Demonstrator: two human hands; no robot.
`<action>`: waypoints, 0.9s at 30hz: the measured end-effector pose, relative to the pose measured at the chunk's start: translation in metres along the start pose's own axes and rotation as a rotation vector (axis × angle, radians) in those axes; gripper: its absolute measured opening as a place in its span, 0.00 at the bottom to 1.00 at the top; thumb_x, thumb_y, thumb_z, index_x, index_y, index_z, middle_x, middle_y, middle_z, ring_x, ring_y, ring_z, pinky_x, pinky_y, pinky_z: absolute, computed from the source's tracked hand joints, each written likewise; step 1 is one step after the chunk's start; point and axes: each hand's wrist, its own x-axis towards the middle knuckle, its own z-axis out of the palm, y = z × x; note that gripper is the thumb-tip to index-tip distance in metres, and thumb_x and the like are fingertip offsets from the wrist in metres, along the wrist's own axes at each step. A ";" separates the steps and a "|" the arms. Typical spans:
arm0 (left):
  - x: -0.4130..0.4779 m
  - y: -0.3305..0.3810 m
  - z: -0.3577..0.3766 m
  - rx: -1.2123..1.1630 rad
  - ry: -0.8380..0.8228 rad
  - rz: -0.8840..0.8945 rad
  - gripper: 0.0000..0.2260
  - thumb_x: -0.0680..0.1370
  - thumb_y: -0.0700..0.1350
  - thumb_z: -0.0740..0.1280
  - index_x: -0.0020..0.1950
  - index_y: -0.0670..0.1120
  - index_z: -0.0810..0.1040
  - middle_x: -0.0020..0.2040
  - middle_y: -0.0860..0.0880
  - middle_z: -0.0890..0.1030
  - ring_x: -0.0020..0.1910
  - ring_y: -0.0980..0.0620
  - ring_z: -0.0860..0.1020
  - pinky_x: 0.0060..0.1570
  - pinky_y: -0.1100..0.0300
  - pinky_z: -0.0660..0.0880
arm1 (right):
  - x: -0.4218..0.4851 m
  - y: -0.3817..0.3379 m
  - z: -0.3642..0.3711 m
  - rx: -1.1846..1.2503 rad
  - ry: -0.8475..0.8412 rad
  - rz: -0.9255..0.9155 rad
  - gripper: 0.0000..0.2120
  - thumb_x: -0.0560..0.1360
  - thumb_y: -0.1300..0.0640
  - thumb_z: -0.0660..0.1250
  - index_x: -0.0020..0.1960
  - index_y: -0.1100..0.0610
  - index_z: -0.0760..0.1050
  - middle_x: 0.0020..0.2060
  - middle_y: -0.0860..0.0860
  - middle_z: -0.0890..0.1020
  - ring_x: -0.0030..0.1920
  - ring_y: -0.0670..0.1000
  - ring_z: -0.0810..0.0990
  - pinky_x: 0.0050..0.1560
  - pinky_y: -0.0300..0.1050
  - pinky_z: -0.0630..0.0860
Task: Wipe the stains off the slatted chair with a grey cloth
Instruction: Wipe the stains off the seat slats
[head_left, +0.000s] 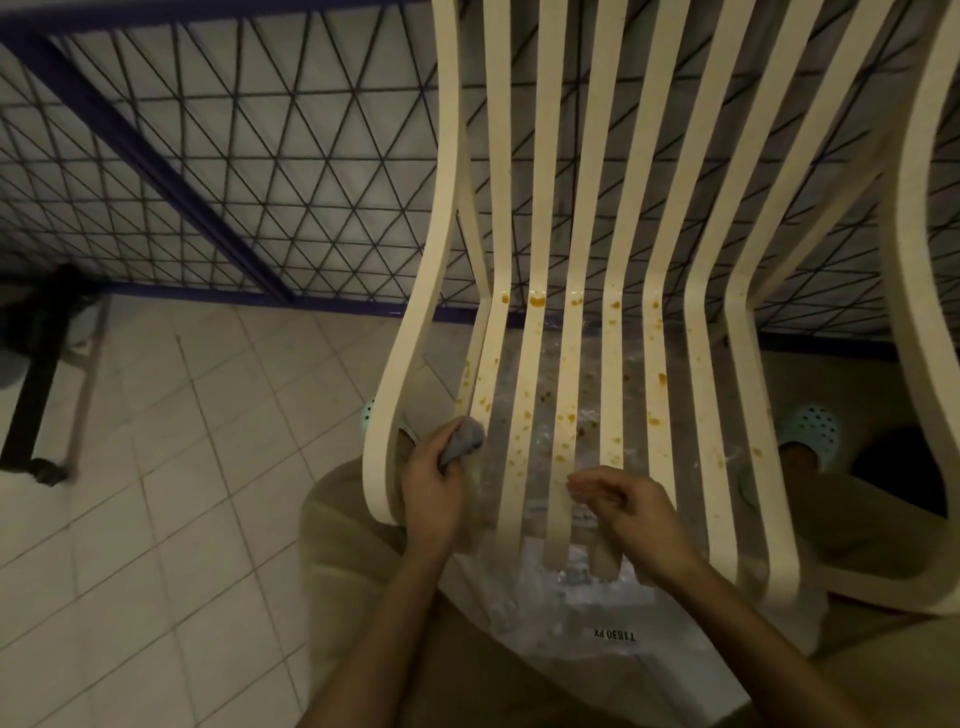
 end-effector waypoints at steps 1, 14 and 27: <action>0.001 -0.008 0.003 0.091 -0.055 0.016 0.17 0.80 0.36 0.62 0.68 0.46 0.75 0.63 0.52 0.76 0.59 0.63 0.72 0.60 0.72 0.67 | 0.000 0.003 -0.001 -0.011 0.009 0.000 0.15 0.78 0.66 0.65 0.50 0.47 0.81 0.50 0.45 0.84 0.53 0.42 0.82 0.61 0.45 0.77; 0.003 -0.040 0.030 0.146 -0.154 -0.178 0.09 0.78 0.39 0.64 0.58 0.43 0.71 0.50 0.47 0.77 0.47 0.51 0.77 0.41 0.69 0.69 | 0.006 0.021 0.037 -0.532 -0.125 -0.291 0.11 0.76 0.65 0.63 0.53 0.55 0.81 0.51 0.45 0.78 0.52 0.44 0.76 0.54 0.32 0.72; 0.019 -0.052 0.056 0.212 -0.209 -0.193 0.14 0.82 0.47 0.58 0.65 0.40 0.69 0.57 0.42 0.78 0.55 0.44 0.77 0.51 0.56 0.72 | 0.036 0.045 0.079 -0.798 -0.031 -0.379 0.08 0.78 0.49 0.63 0.41 0.51 0.71 0.40 0.47 0.74 0.42 0.48 0.73 0.48 0.46 0.71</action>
